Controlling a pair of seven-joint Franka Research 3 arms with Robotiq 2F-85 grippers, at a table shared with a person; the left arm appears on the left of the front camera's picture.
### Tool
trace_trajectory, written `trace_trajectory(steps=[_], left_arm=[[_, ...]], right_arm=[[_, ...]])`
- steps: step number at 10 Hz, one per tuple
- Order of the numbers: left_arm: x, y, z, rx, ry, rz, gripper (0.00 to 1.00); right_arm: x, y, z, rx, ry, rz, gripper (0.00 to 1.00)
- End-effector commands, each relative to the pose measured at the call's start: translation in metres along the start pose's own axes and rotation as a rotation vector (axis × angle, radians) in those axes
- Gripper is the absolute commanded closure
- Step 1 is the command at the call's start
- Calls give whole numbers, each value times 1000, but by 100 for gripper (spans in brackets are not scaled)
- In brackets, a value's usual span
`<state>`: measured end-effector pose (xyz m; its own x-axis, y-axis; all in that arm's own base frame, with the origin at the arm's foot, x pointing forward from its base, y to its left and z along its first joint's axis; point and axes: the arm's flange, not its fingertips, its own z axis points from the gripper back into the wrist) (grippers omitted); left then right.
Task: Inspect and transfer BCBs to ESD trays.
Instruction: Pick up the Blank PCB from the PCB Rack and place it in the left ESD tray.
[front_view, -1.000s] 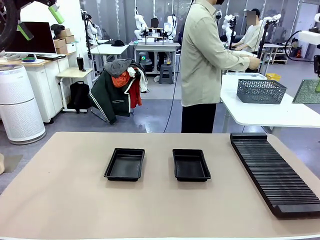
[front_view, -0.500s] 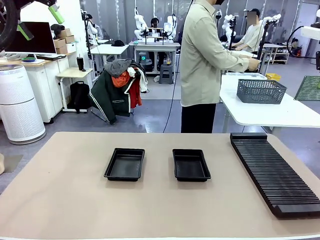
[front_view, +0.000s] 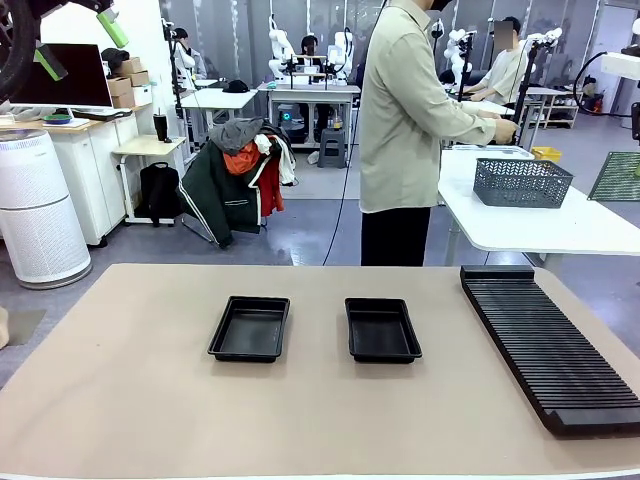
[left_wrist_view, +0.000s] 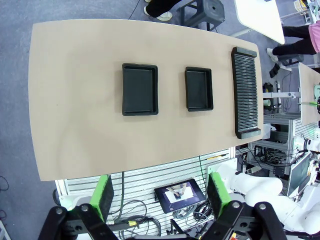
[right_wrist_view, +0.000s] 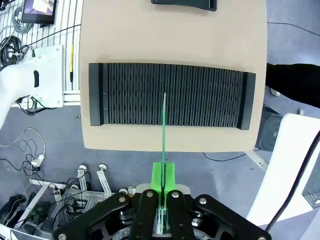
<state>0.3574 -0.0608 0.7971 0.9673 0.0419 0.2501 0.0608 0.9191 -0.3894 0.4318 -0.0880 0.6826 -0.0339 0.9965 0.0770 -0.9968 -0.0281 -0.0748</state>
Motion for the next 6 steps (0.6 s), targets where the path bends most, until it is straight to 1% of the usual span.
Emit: trace_trajectory(steps=[1, 5, 6], left_arm=[[-2, 0, 0, -13, -3, 2, 0], [-2, 0, 0, -13, -3, 2, 0], [-2, 0, 0, -13, -3, 2, 0]], right_arm=[[1, 1, -2, 3, 2, 2, 100], [1, 1, -2, 3, 2, 2, 100], [0, 0, 0, 0, 0, 0, 98]])
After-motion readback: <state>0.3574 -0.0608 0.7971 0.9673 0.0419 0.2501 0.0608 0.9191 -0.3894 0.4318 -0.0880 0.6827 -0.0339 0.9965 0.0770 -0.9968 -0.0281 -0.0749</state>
